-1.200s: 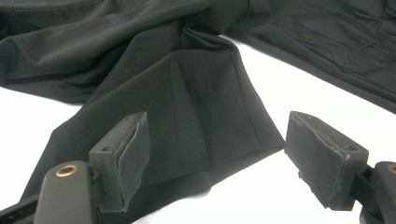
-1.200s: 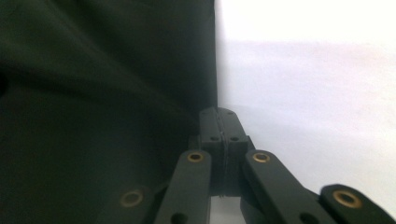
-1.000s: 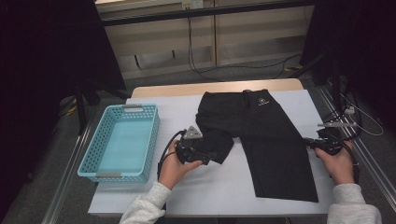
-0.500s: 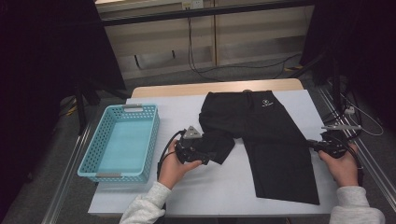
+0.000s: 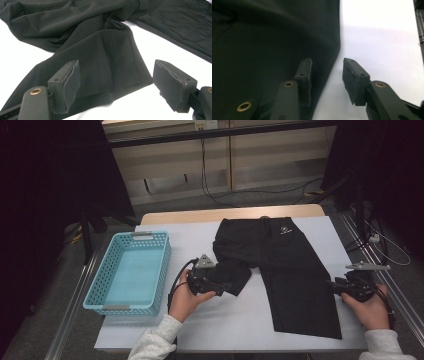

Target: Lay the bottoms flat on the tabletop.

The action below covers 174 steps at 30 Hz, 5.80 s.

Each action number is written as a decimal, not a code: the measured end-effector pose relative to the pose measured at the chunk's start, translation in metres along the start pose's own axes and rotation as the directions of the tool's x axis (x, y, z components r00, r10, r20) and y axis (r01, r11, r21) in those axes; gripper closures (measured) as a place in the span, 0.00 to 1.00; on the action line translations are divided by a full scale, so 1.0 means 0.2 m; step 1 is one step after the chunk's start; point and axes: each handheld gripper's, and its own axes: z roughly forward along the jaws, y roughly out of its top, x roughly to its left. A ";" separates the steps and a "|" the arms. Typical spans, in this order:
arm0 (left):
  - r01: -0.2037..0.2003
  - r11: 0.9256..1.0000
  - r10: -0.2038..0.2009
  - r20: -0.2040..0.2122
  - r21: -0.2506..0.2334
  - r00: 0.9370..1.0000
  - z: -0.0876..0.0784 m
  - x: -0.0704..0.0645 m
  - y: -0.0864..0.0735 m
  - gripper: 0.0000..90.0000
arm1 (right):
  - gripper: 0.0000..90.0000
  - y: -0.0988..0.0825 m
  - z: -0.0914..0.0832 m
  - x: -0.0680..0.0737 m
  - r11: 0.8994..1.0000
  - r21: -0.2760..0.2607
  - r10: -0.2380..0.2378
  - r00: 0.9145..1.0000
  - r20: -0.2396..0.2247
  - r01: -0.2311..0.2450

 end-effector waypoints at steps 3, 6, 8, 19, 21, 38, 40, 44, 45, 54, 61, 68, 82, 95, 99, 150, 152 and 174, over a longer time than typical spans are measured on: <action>-0.004 1.000 0.004 -0.002 -0.004 1.000 0.00 0.00 0.00 0.25 | 0.64 -0.04 -0.04 0.02 1.000 0.011 -0.007 1.000 -0.010 0.007; -0.001 1.000 0.001 -0.007 -0.012 1.000 -0.01 -0.01 0.01 0.25 | 0.66 -0.09 -0.07 0.05 0.999 0.022 -0.031 0.999 -0.020 0.032; -0.002 1.000 0.001 -0.007 -0.013 1.000 -0.01 -0.01 0.01 0.25 | 0.77 -0.11 -0.09 0.06 0.999 0.032 -0.039 0.999 -0.035 0.040; -0.002 1.000 0.002 -0.017 -0.019 1.000 -0.02 0.00 0.01 0.25 | 1.00 -0.12 -0.14 -0.01 0.996 0.082 -0.028 0.999 -0.038 0.031; 0.000 1.000 -0.001 -0.019 -0.012 1.000 -0.02 0.00 0.01 0.25 | 0.92 -0.12 -0.14 -0.02 0.997 0.066 -0.036 0.999 -0.041 0.038; -0.004 1.000 0.003 -0.023 -0.008 1.000 -0.01 -0.01 0.02 0.25 | 0.60 0.03 0.01 0.41 0.979 -0.006 -0.202 0.965 -0.170 0.204; -0.008 1.000 0.008 -0.010 -0.008 1.000 -0.01 -0.01 0.02 0.25 | 0.59 0.03 0.02 0.45 0.981 -0.017 -0.195 0.959 -0.206 0.195; -0.002 1.000 0.002 -0.013 -0.005 1.000 0.00 0.00 0.01 0.25 | 0.59 0.05 0.05 0.52 0.981 -0.025 -0.195 0.948 -0.251 0.195; -0.002 1.000 0.002 -0.015 -0.005 1.000 0.00 0.00 0.01 0.25 | 0.59 0.05 0.05 0.54 0.980 -0.030 -0.196 0.946 -0.257 0.195; 0.004 1.000 -0.004 -0.024 -0.006 1.000 -0.01 0.01 0.01 0.25 | 0.75 0.05 0.14 0.65 0.967 0.011 -0.242 0.931 -0.272 0.254; 0.004 1.000 -0.004 -0.018 -0.006 1.000 -0.01 0.01 0.01 0.25 | 0.99 0.04 0.13 0.66 0.966 0.018 -0.239 0.920 -0.309 0.258; 0.003 1.000 -0.003 -0.019 -0.015 1.000 -0.04 0.01 0.02 0.25 | 1.00 0.00 0.08 0.68 0.956 0.032 -0.263 0.902 -0.343 0.291; 0.023 1.000 -0.023 -0.024 -0.015 0.999 -0.06 0.03 0.00 0.24 | 0.64 0.05 0.07 0.75 0.944 -0.072 -0.328 0.891 -0.315 0.322; 0.046 0.999 -0.048 -0.072 -0.025 0.996 -0.13 0.07 -0.06 0.16 | 0.31 0.13 0.14 0.79 0.928 -0.165 -0.368 0.883 -0.290 0.333; 0.063 0.997 -0.066 -0.091 -0.033 0.994 -0.15 0.08 -0.08 0.12 | 0.27 0.16 0.15 0.81 0.931 -0.191 -0.356 0.888 -0.291 0.311; 0.121 0.989 -0.132 -0.138 -0.084 0.982 -0.24 0.16 -0.10 0.09 | 1.00 0.12 0.26 1.08 0.851 -0.100 -0.502 0.741 -0.446 0.516; 0.120 0.990 -0.130 -0.138 -0.078 0.982 -0.23 0.17 -0.11 0.10 | 1.00 0.12 0.25 1.07 0.855 -0.101 -0.496 0.745 -0.446 0.508; 0.170 0.985 -0.173 -0.103 -0.035 0.979 -0.16 0.14 -0.14 0.16 | 1.00 0.04 0.10 0.94 0.864 -0.092 -0.478 0.748 -0.460 0.495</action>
